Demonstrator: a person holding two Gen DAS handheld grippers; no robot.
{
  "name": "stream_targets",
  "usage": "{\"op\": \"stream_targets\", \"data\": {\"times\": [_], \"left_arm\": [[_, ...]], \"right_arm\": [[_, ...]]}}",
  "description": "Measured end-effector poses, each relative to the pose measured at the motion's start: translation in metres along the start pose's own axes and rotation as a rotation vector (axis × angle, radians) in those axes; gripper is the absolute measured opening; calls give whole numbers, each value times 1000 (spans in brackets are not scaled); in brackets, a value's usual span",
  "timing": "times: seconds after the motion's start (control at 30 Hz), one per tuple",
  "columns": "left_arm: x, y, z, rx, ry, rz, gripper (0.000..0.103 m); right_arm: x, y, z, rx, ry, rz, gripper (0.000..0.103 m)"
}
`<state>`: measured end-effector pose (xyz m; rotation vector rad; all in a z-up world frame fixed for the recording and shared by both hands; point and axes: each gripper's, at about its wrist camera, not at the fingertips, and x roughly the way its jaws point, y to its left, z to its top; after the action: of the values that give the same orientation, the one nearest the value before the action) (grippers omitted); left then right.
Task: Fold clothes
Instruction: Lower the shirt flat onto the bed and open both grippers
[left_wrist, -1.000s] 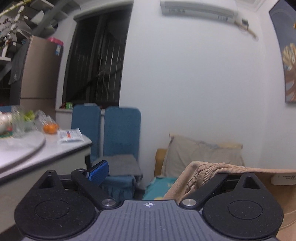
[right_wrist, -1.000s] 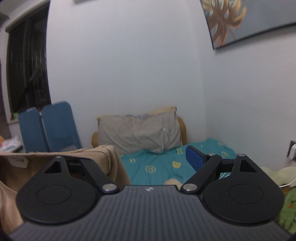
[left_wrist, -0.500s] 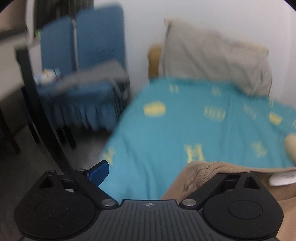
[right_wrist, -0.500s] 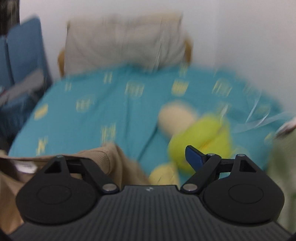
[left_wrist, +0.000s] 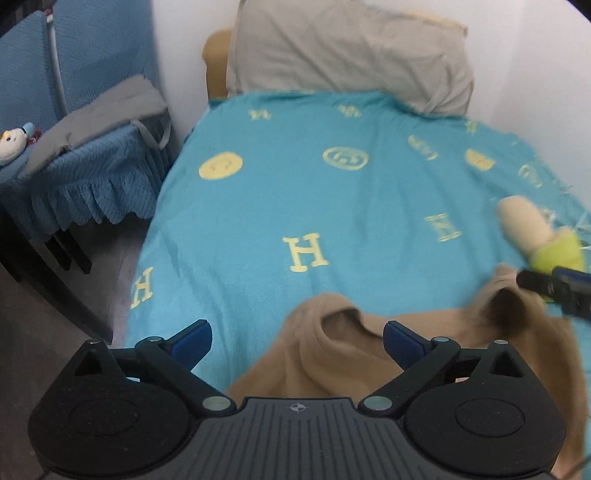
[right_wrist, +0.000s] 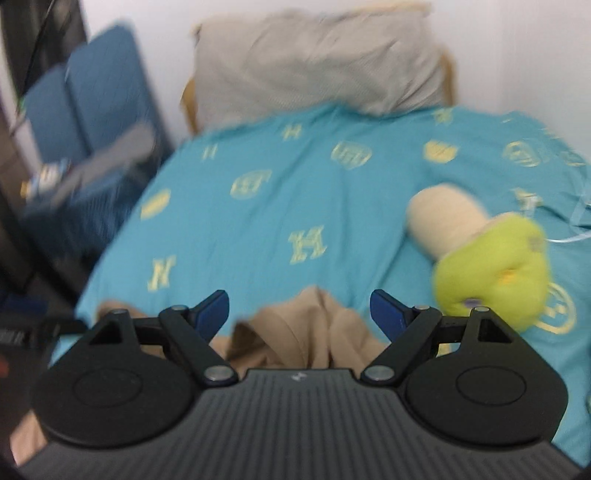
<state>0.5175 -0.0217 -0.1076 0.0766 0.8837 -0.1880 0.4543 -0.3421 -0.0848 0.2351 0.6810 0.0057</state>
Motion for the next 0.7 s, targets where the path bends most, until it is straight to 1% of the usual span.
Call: {"op": "stream_targets", "data": {"times": [0.1, 0.2, 0.27, 0.33, 0.4, 0.5, 0.6, 0.7], "left_arm": [[-53, 0, -22, -17, -80, -11, 101], [-100, -1, -50, -41, -126, -23, 101], [-128, -4, -72, -36, -161, -16, 101], [-168, -17, -93, -40, -188, 0, 101], [-205, -25, -113, -62, -206, -6, 101], [-257, -35, -143, -89, -242, -18, 101], [-296, -43, -173, -99, -285, -24, 101], [-317, -39, -204, -151, -295, -50, 101]], "right_arm": [[-43, 1, -11, 64, -69, -3, 85], [-91, 7, -26, 111, -129, 1, 85], [-131, 15, -44, 105, -152, 10, 85], [-172, 25, -65, 85, -171, 20, 85], [-212, 32, -86, 77, -192, 22, 85], [-264, 44, -110, 64, -189, 27, 85], [-308, 51, -136, 20, -203, 23, 85], [-338, 50, -160, 13, -229, 18, 85]]}}
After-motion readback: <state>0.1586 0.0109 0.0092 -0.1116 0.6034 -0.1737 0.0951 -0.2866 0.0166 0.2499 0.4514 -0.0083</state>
